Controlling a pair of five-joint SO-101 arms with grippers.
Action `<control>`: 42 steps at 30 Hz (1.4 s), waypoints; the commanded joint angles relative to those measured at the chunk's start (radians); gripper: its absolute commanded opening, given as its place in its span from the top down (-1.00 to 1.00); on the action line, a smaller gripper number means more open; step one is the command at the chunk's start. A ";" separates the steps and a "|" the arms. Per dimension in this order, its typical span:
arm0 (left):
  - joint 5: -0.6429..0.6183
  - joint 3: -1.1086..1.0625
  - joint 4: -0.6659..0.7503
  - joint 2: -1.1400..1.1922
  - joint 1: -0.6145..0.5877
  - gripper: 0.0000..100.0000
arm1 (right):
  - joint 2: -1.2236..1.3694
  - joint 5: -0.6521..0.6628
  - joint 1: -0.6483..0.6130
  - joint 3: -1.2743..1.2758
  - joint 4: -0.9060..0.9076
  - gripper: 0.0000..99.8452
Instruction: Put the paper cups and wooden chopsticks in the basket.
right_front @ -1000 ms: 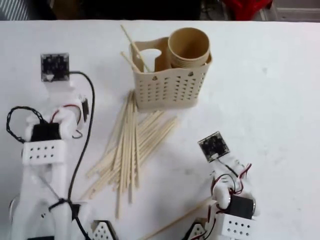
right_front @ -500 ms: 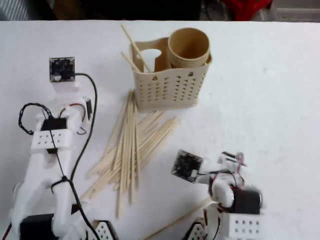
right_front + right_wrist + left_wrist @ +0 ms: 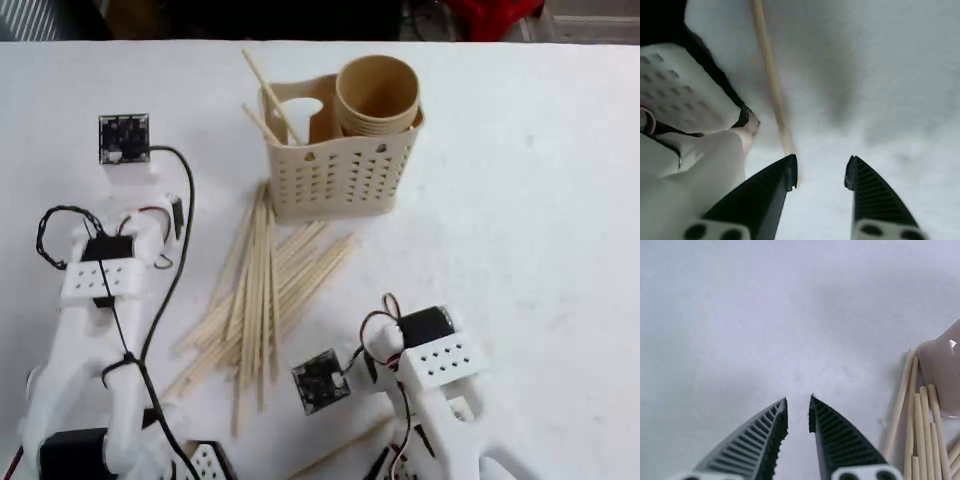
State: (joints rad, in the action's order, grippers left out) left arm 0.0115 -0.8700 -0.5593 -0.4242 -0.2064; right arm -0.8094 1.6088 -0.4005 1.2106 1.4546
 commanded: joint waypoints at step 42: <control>-0.015 0.063 0.014 0.005 -0.071 0.81 | -0.008 -0.482 -0.863 0.052 -0.140 0.65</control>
State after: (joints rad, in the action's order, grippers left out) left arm 0.0084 -0.8654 -0.5593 -0.4181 -0.2693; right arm -0.8339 1.1638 -1.1615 1.2720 1.3195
